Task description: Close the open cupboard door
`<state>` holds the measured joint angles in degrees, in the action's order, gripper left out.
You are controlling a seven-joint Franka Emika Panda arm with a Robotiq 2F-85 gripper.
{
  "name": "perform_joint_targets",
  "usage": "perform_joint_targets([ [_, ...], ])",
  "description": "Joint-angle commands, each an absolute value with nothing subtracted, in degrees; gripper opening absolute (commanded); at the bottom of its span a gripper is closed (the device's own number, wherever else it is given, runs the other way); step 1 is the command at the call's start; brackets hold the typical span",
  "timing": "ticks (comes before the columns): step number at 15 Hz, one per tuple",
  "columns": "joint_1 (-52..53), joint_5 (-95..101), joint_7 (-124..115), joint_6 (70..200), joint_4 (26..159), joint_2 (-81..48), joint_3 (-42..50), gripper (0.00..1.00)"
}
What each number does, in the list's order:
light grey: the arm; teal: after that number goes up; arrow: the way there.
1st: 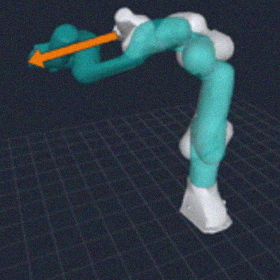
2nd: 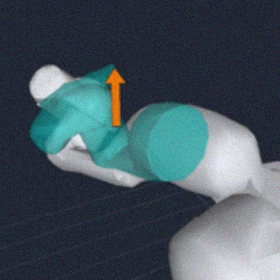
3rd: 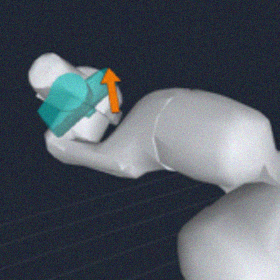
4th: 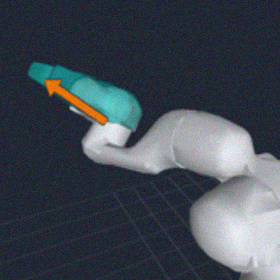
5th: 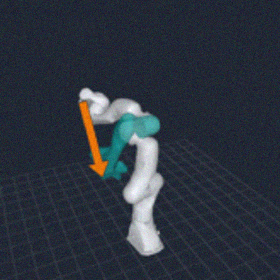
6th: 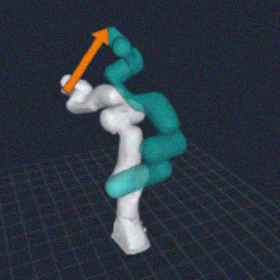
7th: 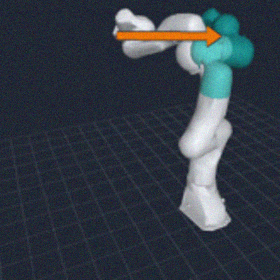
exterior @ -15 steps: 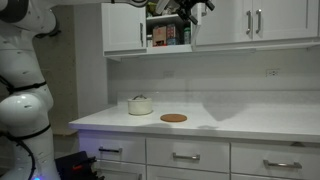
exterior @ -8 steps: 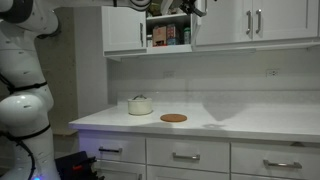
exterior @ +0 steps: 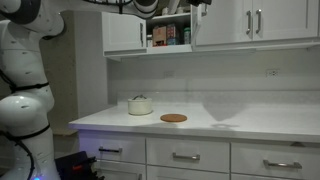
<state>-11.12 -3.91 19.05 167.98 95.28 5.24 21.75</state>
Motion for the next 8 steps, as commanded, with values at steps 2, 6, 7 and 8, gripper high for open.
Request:
perform_joint_targets([
  [2, -10.6, -4.5, 19.5, 174.1, 95.4, 3.4, 21.2, 1.0],
  [6, -5.8, -15.7, 29.5, 173.8, 95.1, 4.8, 21.4, 1.0],
  [7, -4.4, -19.9, 33.1, 173.0, 94.2, 5.0, 21.8, 1.0],
  [8, -3.0, -24.3, 36.8, 172.6, 93.2, 5.2, 22.3, 1.0],
])
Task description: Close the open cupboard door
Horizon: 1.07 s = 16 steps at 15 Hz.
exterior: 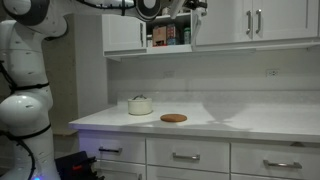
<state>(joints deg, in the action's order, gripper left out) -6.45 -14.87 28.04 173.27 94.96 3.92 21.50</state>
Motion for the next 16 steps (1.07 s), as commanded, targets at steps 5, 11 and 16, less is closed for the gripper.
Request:
perform_joint_targets([
  [5, 0.7, -41.2, 52.4, 169.4, 88.8, 4.5, 25.3, 0.58],
  [11, 0.1, -54.1, 62.0, 151.6, 85.1, 3.9, 29.7, 0.12],
  [16, -5.2, -59.8, 66.4, 138.7, 83.8, 2.8, 27.0, 0.0],
])
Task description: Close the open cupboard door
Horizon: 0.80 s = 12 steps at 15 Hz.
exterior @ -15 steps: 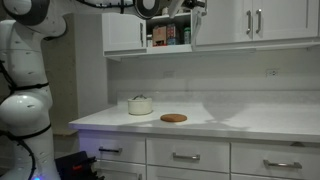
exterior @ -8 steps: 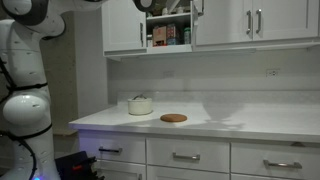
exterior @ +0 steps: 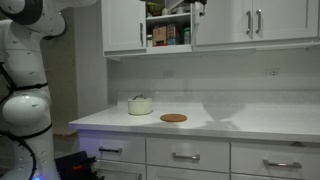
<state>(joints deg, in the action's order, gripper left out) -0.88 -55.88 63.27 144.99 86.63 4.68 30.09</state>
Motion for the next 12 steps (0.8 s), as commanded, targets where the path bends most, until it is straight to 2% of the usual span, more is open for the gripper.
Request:
perform_joint_targets([
  [1, -6.4, -61.0, 67.2, 135.7, 83.4, 2.6, 26.3, 0.0],
  [12, -14.4, -63.6, 65.4, 117.0, 75.9, -1.6, 22.1, 0.0],
])
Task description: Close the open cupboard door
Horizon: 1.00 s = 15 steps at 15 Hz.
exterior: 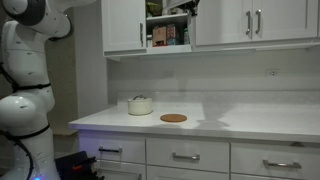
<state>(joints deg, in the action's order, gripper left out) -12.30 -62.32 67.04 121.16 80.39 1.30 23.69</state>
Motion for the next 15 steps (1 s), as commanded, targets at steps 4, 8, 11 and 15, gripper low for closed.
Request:
perform_joint_targets([
  [4, -15.1, -60.2, 61.4, 116.2, 73.5, -2.6, 20.6, 0.0],
  [8, -13.0, -52.2, 55.5, 117.1, 72.5, -2.1, 19.8, 0.0],
  [11, -12.1, -46.7, 52.5, 114.6, 72.5, -0.6, 18.9, 0.0],
  [15, -11.7, -44.5, 51.0, 106.8, 72.0, 1.4, 18.0, 0.0],
])
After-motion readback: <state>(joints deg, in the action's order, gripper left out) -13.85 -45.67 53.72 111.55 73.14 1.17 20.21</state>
